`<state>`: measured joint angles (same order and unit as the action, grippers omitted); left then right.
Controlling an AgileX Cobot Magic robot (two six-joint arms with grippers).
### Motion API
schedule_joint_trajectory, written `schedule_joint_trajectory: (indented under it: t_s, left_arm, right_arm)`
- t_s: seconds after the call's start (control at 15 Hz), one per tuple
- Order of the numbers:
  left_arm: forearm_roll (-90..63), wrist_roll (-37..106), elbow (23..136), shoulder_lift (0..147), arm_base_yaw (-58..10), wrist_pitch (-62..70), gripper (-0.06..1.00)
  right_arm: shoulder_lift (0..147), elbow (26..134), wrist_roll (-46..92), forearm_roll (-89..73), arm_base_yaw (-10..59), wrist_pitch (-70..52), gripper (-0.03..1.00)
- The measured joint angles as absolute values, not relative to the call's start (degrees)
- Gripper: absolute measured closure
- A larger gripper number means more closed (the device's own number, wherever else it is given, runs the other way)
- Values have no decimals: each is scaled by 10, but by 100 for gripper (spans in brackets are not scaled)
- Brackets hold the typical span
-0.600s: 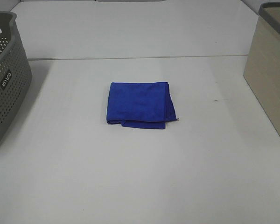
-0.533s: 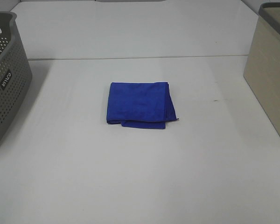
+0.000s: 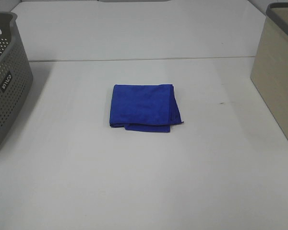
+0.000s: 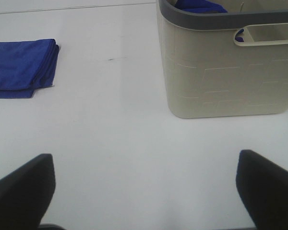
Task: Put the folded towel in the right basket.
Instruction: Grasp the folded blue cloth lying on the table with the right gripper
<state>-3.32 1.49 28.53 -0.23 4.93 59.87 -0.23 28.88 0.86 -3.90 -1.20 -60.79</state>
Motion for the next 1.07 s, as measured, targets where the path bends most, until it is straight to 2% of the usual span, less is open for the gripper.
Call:
schedule_joint_trajectory:
  t_s: [1.07]
  left_arm:
    - [-33, 15, 285, -2, 41, 599, -3]
  right_arm:
    - [-2, 289, 9, -39, -12, -608, -1]
